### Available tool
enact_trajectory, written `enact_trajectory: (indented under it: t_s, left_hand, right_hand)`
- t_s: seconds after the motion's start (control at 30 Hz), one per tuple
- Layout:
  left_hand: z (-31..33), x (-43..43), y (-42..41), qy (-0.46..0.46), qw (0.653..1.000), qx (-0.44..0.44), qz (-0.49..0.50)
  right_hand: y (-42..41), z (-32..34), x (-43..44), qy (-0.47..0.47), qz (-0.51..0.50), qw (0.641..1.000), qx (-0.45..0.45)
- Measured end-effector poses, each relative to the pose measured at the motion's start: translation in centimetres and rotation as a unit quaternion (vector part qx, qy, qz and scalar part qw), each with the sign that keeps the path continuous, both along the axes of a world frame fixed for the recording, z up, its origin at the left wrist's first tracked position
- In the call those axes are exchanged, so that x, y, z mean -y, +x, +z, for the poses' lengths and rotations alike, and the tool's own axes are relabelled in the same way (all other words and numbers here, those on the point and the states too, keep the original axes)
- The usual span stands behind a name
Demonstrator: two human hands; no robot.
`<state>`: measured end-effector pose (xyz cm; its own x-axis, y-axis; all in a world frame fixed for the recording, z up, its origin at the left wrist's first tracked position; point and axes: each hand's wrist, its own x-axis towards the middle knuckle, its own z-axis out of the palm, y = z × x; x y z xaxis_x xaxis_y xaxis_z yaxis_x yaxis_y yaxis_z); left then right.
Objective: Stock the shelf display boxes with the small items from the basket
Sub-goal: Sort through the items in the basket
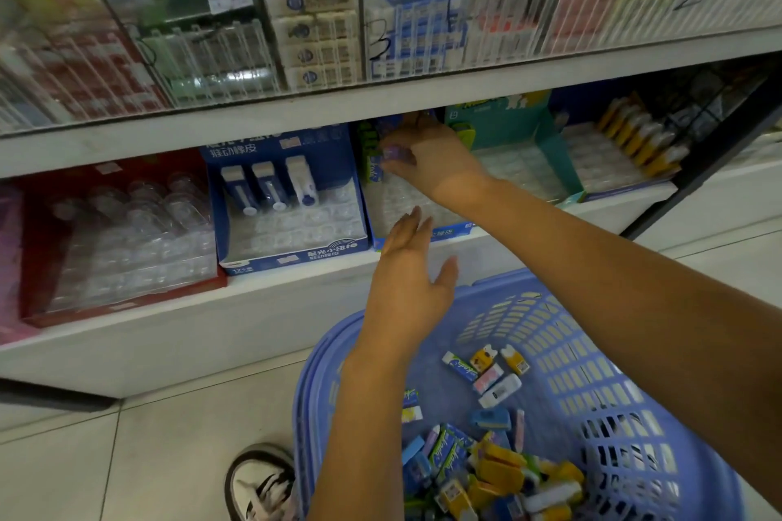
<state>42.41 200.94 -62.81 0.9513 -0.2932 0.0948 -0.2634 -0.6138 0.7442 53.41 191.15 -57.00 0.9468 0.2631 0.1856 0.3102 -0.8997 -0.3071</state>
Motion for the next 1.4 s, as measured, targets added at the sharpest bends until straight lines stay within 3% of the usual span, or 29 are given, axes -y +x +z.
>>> enact_trajectory:
  t_s: [0.07, 0.13, 0.2, 0.27, 0.33, 0.4, 0.53, 0.7, 0.87, 1.0, 1.17, 1.3, 1.4]
  left_hand:
    - [-0.2, 0.0, -1.2, -0.120, 0.991, 0.030, 0.043]
    - [-1.5, 0.3, -2.0, -0.135, 0.988, 0.017, 0.078]
    - [-4.0, 0.9, -2.3, -0.063, 0.995, -0.045, 0.068]
    - [-7.1, 1.4, -2.8, 0.041, 0.988, -0.146, 0.038]
    - [-10.5, 1.6, -3.9, 0.131, 0.966, -0.224, -0.004]
    - [-13.5, 1.2, -5.5, 0.217, 0.934, -0.281, -0.045]
    - [-18.0, -0.2, -8.0, 0.267, 0.894, -0.345, -0.100]
    - [-20.8, -0.7, -9.2, 0.318, 0.867, -0.363, -0.122]
    - [-20.8, 1.9, -8.1, 0.307, 0.900, -0.299, -0.077]
    - [-21.2, 5.4, -6.0, 0.264, 0.928, -0.246, -0.089]
    - [-22.6, 8.1, -4.5, 0.342, 0.893, -0.265, -0.123]
    - [-23.5, 8.1, -4.5, 0.348, 0.895, -0.255, -0.113]
    - [-23.1, 7.6, -4.3, 0.307, 0.909, -0.273, -0.071]
  right_hand:
    - [-2.3, 0.5, 1.1, 0.058, -0.011, 0.998, -0.015]
    - [-5.6, 0.4, 3.1, 0.066, -0.001, 0.994, -0.086]
    - [-9.1, -0.9, 5.1, 0.012, 0.026, 0.980, -0.197]
    - [-12.1, -3.9, 6.7, -0.042, 0.029, 0.943, -0.329]
    - [-14.2, -8.2, 8.0, -0.091, 0.013, 0.892, -0.443]
    - [-15.5, -12.9, 8.8, -0.126, -0.026, 0.862, -0.491]
    - [-17.2, -21.0, 10.7, -0.096, -0.139, 0.866, -0.470]
    - [-18.3, -26.3, 11.6, -0.104, -0.163, 0.883, -0.428]
    - [-17.6, -28.7, 12.0, -0.079, -0.179, 0.898, -0.395]
    - [-17.4, -29.8, 12.0, -0.042, -0.099, 0.902, -0.418]
    - [-17.7, -30.4, 12.0, 0.002, -0.127, 0.906, -0.403]
    - [-16.8, -28.9, 12.9, 0.093, -0.181, 0.849, -0.488]
    - [-16.0, -26.2, 13.0, 0.288, -0.243, 0.737, -0.561]
